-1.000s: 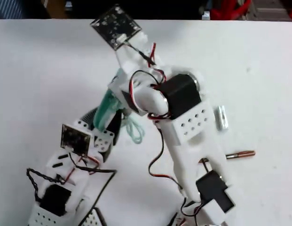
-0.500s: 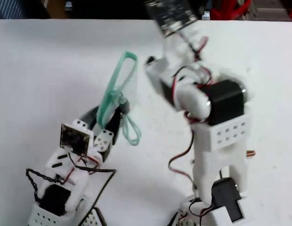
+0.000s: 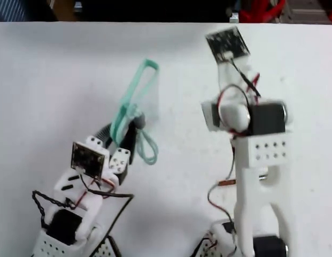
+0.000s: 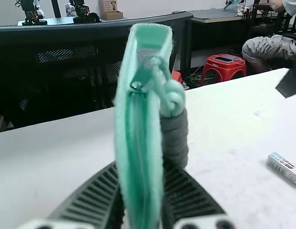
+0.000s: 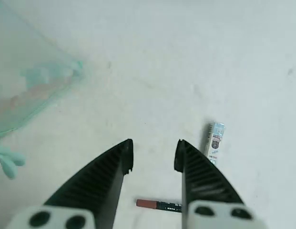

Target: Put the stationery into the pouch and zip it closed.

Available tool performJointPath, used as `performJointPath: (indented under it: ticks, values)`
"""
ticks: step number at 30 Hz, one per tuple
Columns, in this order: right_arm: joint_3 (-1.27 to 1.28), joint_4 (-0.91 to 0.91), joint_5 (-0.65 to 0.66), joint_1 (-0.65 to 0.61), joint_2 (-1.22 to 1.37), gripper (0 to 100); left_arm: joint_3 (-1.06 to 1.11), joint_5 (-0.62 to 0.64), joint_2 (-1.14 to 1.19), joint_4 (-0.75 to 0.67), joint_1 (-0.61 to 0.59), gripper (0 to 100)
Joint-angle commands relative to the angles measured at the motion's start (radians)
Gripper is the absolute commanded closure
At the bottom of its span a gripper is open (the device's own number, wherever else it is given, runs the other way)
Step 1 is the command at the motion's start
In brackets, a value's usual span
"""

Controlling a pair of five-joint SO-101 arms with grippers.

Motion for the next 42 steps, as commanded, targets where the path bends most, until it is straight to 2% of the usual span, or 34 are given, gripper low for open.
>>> performJointPath:
  ticks: [1,8,13,19,23,32,42]
  values:
    - [0.256,-0.153,-0.012,0.058,-0.154,85.7,0.003,0.005,-0.001,-0.052,0.015,94]
    - [0.704,-0.51,-0.028,0.074,-0.234,85.8,0.006,0.005,-0.001,-0.055,0.008,94]
    - [0.827,-0.677,-0.138,0.076,-0.18,85.8,0.006,0.005,-0.001,-0.055,0.007,94]
    - [0.944,-0.892,-0.147,0.076,-0.15,89.9,0.006,0.005,-0.001,-0.049,0.005,94]
    - [0.967,-0.92,-0.149,0.076,-0.153,93.6,0.006,0.005,-0.001,-0.049,0.005,94]
    - [0.987,-0.938,-0.153,0.076,-0.147,89.3,0.006,0.005,-0.001,-0.051,0.005,94]
    - [1.005,-0.961,-0.149,0.068,-0.15,89.4,0.006,0.005,-0.001,-0.052,0.005,94]
